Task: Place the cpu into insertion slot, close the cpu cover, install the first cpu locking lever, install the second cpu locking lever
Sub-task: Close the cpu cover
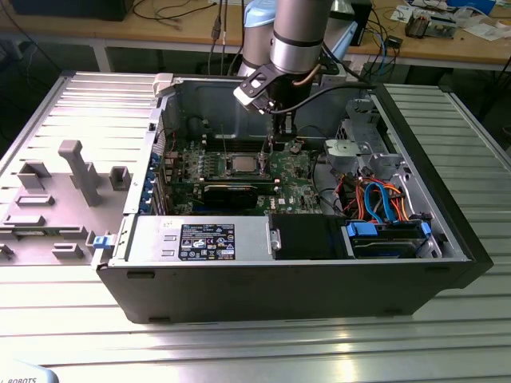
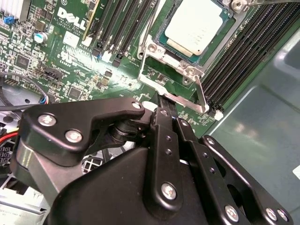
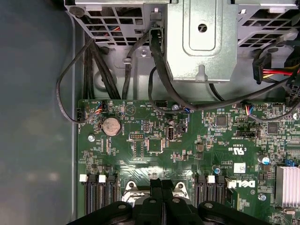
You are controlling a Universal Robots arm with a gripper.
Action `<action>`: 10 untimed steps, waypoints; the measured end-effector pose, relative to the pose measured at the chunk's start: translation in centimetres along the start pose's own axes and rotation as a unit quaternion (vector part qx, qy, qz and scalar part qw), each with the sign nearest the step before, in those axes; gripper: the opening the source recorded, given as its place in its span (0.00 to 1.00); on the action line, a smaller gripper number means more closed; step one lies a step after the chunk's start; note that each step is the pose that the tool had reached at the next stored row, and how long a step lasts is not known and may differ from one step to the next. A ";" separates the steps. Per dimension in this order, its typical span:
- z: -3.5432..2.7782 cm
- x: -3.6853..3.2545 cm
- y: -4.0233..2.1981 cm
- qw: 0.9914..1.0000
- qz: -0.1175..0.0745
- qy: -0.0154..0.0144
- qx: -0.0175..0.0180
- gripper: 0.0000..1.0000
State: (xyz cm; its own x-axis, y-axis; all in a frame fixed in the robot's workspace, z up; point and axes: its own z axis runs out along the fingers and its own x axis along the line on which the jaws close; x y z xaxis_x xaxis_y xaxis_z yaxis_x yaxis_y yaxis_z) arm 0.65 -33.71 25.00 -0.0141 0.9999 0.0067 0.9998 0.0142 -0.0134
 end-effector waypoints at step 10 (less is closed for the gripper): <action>0.01 0.01 -0.38 1.000 0.000 0.000 0.000 0.11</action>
State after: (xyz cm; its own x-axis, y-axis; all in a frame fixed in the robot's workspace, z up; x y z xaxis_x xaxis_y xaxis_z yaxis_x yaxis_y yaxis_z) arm 0.27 -33.71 24.99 -0.0141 0.9999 0.0067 0.9998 0.0142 -0.0138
